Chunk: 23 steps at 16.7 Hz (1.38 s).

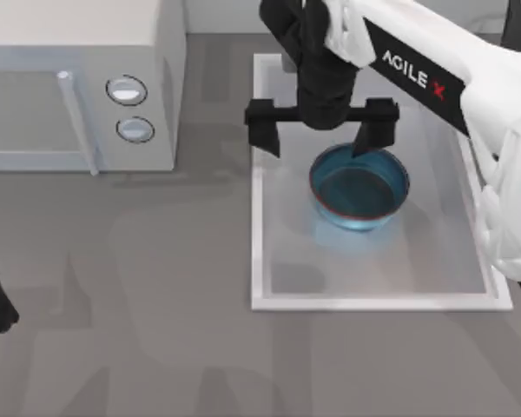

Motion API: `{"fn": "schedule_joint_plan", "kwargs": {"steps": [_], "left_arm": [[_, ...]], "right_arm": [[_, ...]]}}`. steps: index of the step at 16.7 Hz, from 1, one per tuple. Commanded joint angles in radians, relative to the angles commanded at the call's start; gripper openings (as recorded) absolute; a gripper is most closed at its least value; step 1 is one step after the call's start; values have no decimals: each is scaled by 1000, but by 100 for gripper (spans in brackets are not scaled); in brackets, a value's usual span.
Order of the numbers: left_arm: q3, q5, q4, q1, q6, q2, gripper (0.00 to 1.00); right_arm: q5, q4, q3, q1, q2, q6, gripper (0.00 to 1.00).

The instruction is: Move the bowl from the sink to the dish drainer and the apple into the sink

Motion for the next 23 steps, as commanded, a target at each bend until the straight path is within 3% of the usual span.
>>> {"fn": "schedule_joint_plan", "kwargs": {"steps": [9,14,23], "left_arm": [[0,0,0,0,0,0,100],[0,0,0,0,0,0,100],[0,0,0,0,0,0,100]], "right_arm": [[-1,193,-22,-12,164,-16,100],[-1,210,-24,-13,179,-17,100],[-1,210,-24,-13,179,-17,32]]}}
